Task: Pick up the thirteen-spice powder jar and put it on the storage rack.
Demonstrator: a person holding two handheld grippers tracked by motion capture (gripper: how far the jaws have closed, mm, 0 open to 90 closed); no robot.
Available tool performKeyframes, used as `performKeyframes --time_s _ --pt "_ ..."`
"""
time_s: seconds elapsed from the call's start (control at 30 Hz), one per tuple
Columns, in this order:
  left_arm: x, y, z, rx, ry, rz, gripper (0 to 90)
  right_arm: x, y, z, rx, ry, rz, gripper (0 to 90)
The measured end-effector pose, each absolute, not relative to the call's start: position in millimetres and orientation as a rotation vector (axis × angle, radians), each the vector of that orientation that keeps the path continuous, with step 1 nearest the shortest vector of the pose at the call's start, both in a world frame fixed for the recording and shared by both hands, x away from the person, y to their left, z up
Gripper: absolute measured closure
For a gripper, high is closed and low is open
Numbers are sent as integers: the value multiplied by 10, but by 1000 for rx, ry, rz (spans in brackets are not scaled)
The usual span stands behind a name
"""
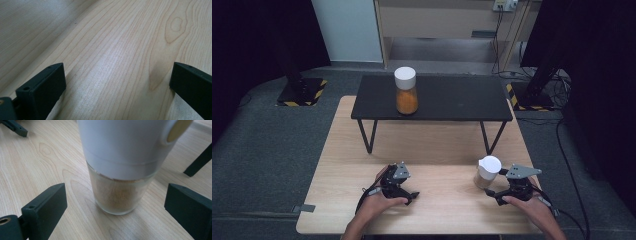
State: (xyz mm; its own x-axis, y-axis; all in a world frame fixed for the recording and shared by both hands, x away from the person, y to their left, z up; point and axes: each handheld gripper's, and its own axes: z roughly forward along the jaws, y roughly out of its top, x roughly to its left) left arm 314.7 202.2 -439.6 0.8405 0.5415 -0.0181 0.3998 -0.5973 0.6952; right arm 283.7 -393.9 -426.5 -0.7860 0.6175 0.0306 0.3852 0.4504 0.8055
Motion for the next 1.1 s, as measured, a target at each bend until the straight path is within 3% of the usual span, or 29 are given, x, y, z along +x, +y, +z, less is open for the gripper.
performKeyframes --time_s 1.1 --pt "3147 2022 -4397 2287 683 252 0 3025 -3877 -4199 869 2422 1317 256"
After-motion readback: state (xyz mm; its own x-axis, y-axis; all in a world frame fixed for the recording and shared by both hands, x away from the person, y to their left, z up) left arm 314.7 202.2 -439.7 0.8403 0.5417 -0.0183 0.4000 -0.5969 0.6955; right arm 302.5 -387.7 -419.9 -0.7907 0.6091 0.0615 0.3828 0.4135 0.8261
